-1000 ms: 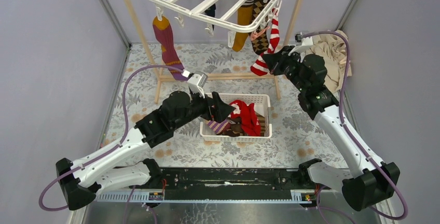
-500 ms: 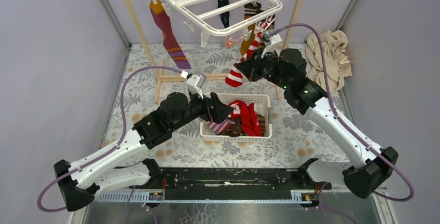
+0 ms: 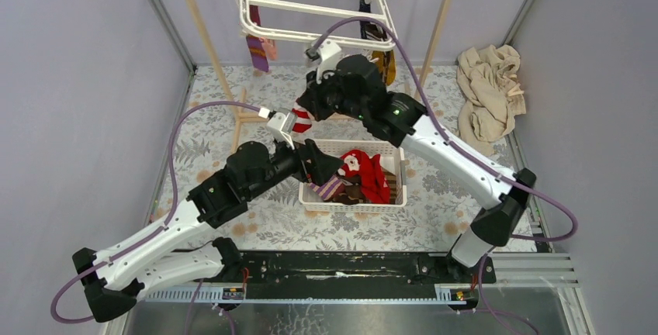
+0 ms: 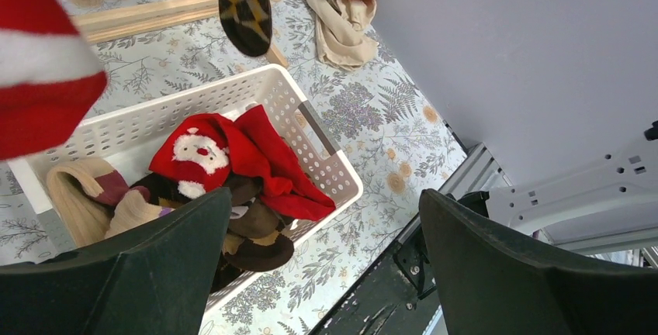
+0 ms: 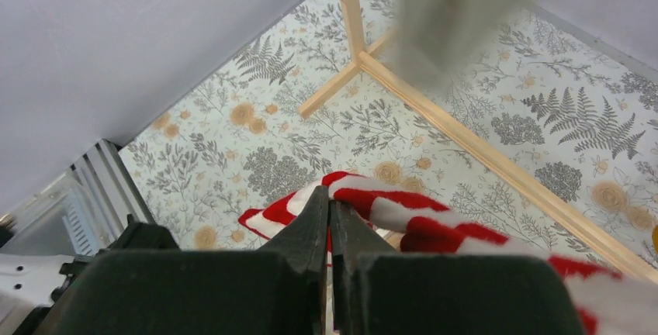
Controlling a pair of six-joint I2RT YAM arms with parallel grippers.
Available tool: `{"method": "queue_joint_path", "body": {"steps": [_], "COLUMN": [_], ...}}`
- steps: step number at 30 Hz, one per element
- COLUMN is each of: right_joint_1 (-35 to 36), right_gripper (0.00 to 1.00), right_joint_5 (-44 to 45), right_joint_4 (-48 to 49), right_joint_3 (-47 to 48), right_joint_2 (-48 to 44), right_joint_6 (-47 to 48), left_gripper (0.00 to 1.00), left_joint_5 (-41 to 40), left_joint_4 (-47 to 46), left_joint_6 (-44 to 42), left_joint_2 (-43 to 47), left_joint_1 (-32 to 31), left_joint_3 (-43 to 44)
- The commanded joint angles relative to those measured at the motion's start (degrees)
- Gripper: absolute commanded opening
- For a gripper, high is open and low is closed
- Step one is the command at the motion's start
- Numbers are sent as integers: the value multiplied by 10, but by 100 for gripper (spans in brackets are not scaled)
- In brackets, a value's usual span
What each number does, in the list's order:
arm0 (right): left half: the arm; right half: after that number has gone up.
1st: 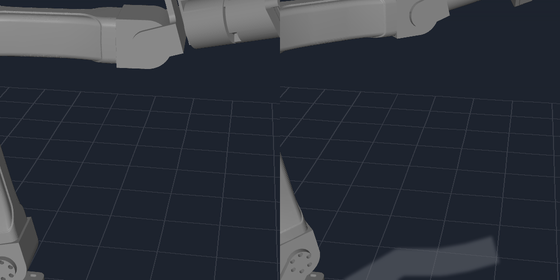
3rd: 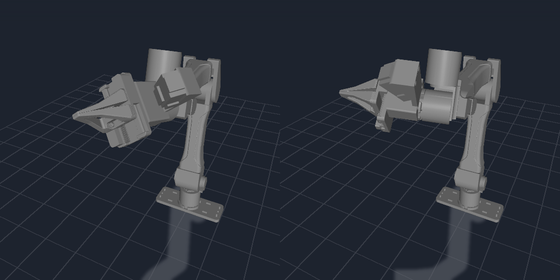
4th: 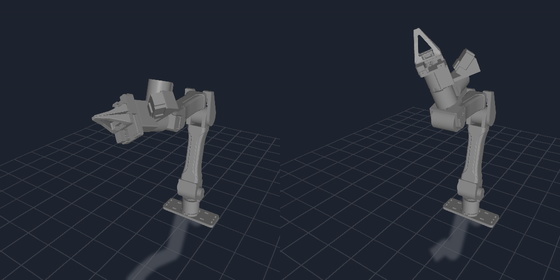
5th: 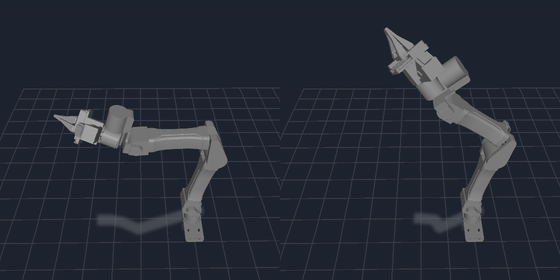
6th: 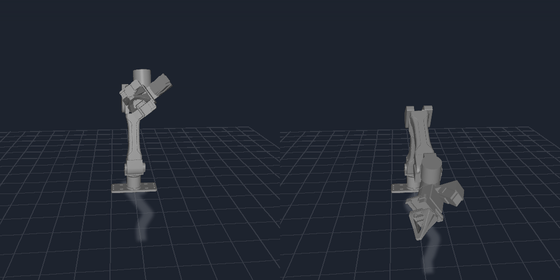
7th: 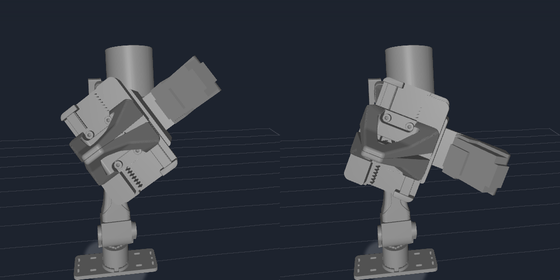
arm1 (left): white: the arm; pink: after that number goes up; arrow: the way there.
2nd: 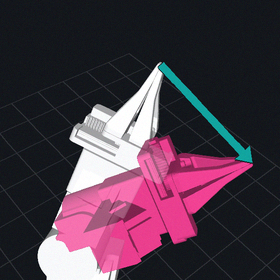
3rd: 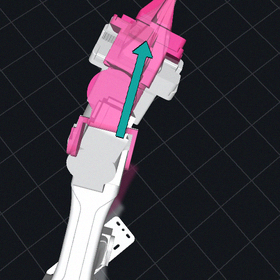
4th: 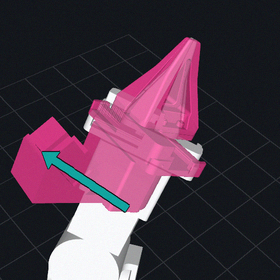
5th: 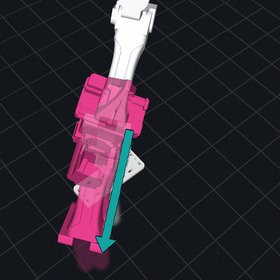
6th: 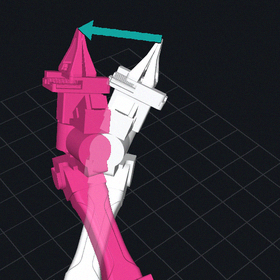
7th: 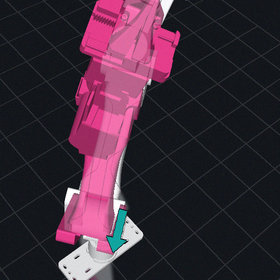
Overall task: Remove the socks clipped to the hanger
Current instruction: Remove the sock from the hanger.
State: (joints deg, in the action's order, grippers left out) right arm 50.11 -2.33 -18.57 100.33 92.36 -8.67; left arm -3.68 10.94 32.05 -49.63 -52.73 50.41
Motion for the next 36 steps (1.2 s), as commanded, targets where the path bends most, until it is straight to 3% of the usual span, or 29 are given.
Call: {"method": "queue_joint_path", "body": {"steps": [1, 17, 25, 36], "right_joint_1": [19, 14, -85, -122], "right_gripper": [0, 0, 0, 0], "right_joint_5": [41, 37, -139, -265], "right_joint_4": [-46, 16, 85, 119], "right_joint_3": [66, -175, -298, -309], "right_joint_2": [28, -180, -278, -280], "right_joint_6": [26, -10, -97, -152], "left_gripper": [99, 99, 99, 99], "left_joint_5": [-18, -6, 5, 14], "left_joint_4": [10, -8, -30, -82], "left_joint_6": [-1, 3, 10, 12], "left_joint_2": [15, -9, -20, -31], "left_joint_1": [-2, -3, -4, -7], "left_joint_3": [-2, 6, 6, -7]}}
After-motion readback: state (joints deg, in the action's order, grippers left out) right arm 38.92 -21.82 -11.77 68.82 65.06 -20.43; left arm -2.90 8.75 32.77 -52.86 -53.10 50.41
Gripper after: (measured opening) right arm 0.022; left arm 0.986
